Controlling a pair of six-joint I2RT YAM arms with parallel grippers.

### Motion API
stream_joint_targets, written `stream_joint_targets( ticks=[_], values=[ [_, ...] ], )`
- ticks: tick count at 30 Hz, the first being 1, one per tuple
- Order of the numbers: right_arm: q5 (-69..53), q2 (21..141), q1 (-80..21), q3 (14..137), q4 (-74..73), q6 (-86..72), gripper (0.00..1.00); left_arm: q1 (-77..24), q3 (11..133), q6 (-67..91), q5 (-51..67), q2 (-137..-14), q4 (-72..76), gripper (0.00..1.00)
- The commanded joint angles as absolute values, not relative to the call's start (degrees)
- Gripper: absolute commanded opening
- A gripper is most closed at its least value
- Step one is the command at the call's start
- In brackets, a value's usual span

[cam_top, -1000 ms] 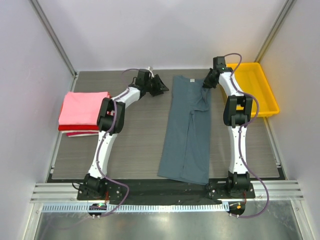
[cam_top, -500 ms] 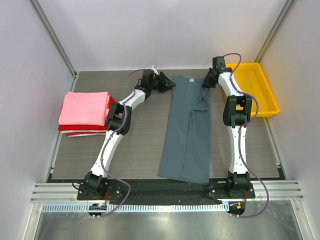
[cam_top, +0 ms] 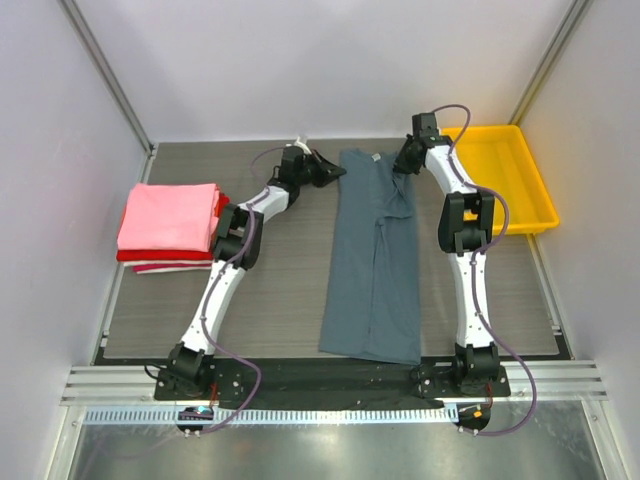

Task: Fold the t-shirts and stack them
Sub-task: Fold the tshirt

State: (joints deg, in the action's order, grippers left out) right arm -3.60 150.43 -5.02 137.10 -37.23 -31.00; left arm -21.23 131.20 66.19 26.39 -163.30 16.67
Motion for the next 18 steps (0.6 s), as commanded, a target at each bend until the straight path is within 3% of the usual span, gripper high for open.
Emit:
stream_joint_targets(
  ticks=[1,10,11,15,18],
  values=[
    [-2.7,154.3,-7.4,138.2,-38.7,-32.9,0.04,-17.9,129.0,64.5,24.7,-159.9,16.0,0.01],
    [-0.6,155.1,-7.5,140.4,-30.7,-35.3,0.07,-15.5,130.1,64.3,24.7,-160.9,15.4,0.01],
    [-1.3,155.2,-7.4,140.7,-30.0,-35.4,0.09,-15.5,130.7,64.3,24.7,-161.2,15.1,0.02],
    [-3.3,153.8,-7.6,141.3,-27.7,-33.9,0.35,-15.5,132.3,64.5,24.2,-162.3,15.1,0.05],
    [-5.3,151.4,-7.6,138.9,-25.7,-32.5,0.43,-15.3,131.4,64.7,23.8,-162.0,16.0,0.06]
  ],
)
